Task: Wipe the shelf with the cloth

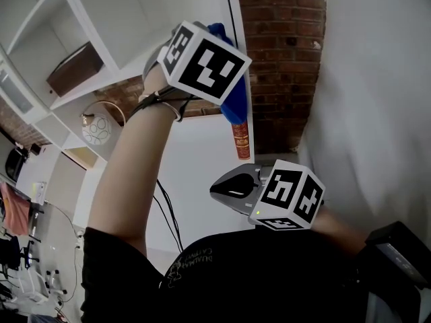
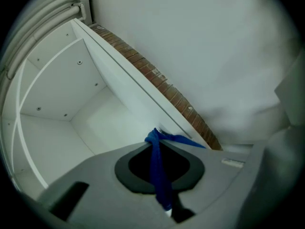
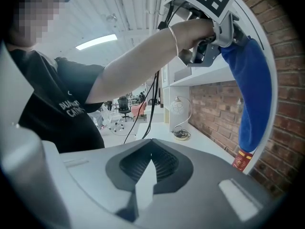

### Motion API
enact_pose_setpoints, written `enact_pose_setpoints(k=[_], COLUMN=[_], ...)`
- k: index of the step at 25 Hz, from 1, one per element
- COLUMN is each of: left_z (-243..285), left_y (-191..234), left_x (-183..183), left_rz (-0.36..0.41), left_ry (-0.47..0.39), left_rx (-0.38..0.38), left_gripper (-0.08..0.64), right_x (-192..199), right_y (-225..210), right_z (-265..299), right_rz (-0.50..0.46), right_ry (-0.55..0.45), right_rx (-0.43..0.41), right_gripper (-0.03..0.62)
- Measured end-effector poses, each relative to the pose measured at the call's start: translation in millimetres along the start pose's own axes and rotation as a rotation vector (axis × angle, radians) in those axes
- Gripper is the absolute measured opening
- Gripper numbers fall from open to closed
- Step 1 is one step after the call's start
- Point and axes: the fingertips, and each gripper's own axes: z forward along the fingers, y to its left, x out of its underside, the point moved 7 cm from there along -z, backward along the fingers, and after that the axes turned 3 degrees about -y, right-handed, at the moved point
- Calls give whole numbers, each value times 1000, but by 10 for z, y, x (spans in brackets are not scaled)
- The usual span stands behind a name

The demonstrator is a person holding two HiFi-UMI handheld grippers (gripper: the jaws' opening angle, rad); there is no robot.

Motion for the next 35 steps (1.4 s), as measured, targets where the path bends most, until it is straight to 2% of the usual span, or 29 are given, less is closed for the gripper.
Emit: enact_pose_setpoints(k=[2,4,7,10,13,16,20,24,26,30,35], left_z=[-15,-66,-143,-270,-443,-569,-563,-508,-500,-436,-384], left_y=[21,113,339,624,950,1136,1165,1084,1039,859,693], left_x=[19,73,209,402,746,1048,1274,1301,1247,1099,927], left_rz=[35,38,-9,0,-39,-111,-119,-99,-112,-87,-122], left_ry=[-11,-4,-17,-41,-7,31,93,97,86,46,-14], left_rx=[17,0,-65,-170,-266,-311,-316,-303,-283,-253,-210], left_gripper=[21,23,23,23,23,23,23,21,21,21,21], right_x=[0,3,-5,-36,-65,-92,-119,-110,-112,-102,-79], right_y=[20,21,20,63,112,144,184,177,169,156,145], right_z=[8,-2,2,90,207,295,377,379,369,339,297], right_rz=[-1,2,3,-8,-22,-31,-50,-47,-46,-46,-38], right_ry=[5,8,7,10,14,19,27,32,33,32,30], right_rx=[1,4,0,-34,-72,-93,-110,-103,-100,-92,-85], right_gripper=[9,9,9,9,9,9,9,9,9,9,9])
